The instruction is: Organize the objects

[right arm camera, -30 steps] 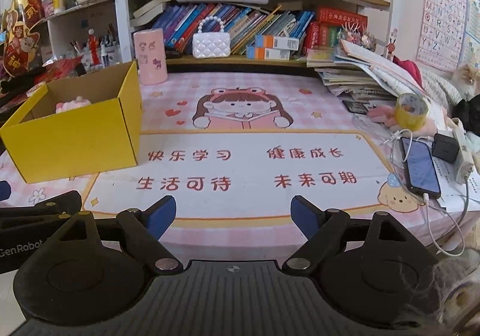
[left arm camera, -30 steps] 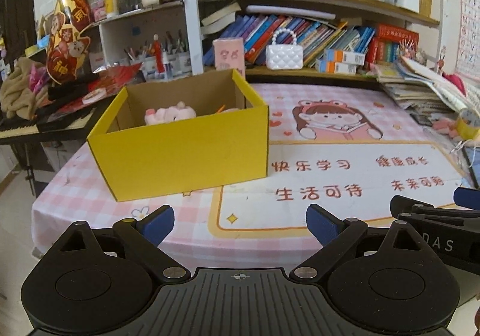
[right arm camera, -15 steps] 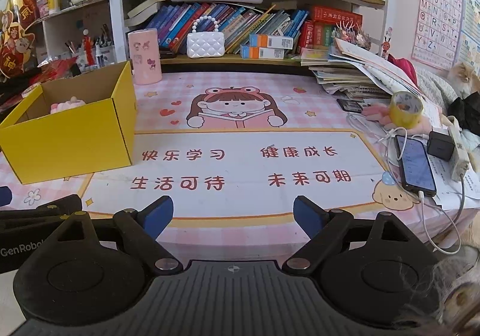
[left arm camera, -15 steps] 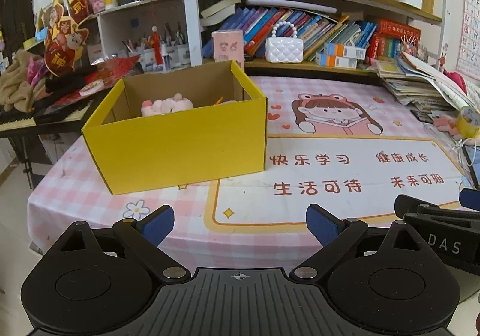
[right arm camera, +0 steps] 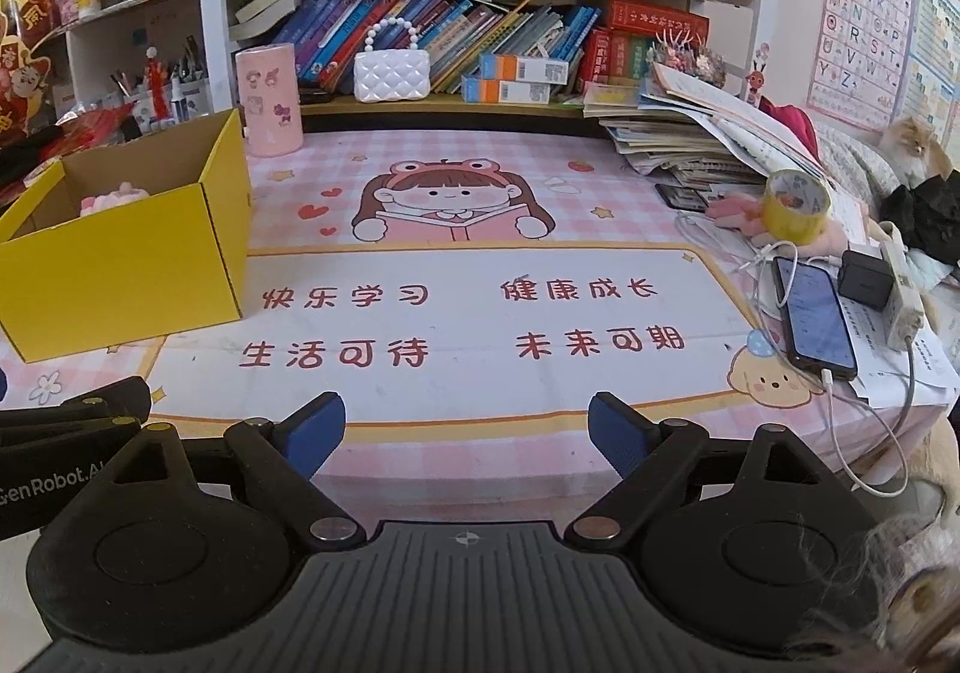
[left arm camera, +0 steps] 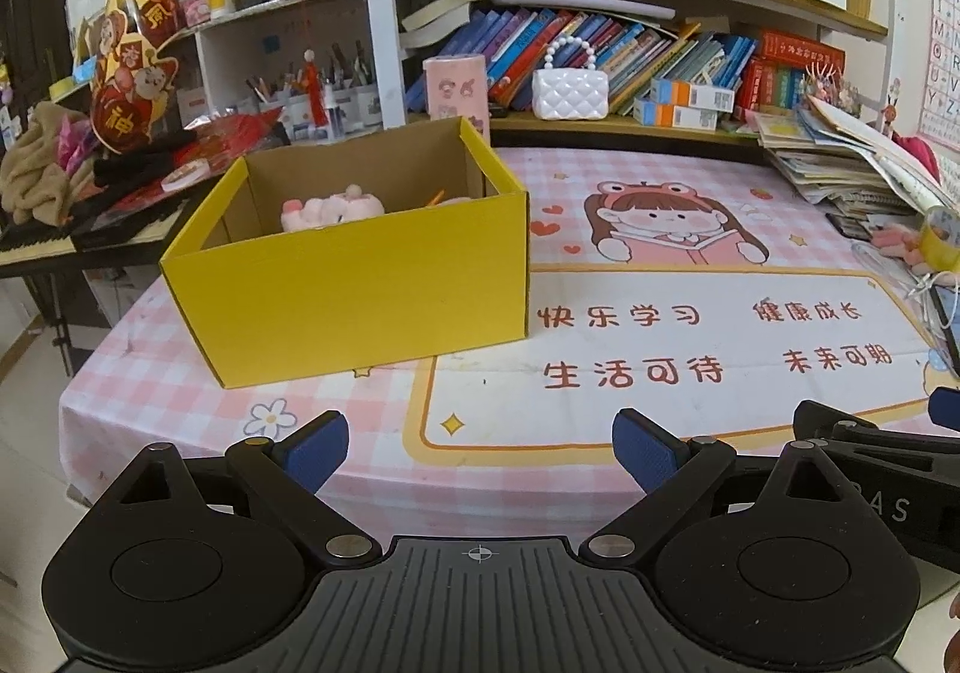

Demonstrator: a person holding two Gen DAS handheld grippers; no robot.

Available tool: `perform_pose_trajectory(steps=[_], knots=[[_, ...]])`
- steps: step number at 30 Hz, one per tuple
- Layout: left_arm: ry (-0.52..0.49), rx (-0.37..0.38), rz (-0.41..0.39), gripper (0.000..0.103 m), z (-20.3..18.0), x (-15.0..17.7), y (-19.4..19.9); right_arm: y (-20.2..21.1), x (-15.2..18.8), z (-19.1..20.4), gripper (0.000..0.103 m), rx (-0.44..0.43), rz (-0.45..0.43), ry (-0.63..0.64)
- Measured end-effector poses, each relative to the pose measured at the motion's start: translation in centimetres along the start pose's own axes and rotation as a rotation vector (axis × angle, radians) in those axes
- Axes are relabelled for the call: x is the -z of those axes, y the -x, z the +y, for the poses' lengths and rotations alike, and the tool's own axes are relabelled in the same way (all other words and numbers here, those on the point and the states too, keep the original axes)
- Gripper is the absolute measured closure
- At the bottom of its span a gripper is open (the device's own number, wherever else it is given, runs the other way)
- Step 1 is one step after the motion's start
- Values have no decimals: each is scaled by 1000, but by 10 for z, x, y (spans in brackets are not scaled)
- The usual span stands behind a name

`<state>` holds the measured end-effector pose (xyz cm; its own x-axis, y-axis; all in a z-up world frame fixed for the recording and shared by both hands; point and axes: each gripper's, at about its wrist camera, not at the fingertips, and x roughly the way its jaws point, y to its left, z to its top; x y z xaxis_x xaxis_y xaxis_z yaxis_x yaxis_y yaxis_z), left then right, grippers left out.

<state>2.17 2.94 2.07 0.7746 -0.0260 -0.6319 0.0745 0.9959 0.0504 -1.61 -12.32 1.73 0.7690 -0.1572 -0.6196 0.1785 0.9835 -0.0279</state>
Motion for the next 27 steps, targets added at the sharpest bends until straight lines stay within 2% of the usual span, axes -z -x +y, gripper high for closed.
perform_pose_trajectory(steps=[17,27], knots=[[7,-29,16,6,-4,1,-1,0,-3,0,15,-5,4,9],[51,18,22,6,1,3,-2,-1,-3,-1,15,-9,14,6]])
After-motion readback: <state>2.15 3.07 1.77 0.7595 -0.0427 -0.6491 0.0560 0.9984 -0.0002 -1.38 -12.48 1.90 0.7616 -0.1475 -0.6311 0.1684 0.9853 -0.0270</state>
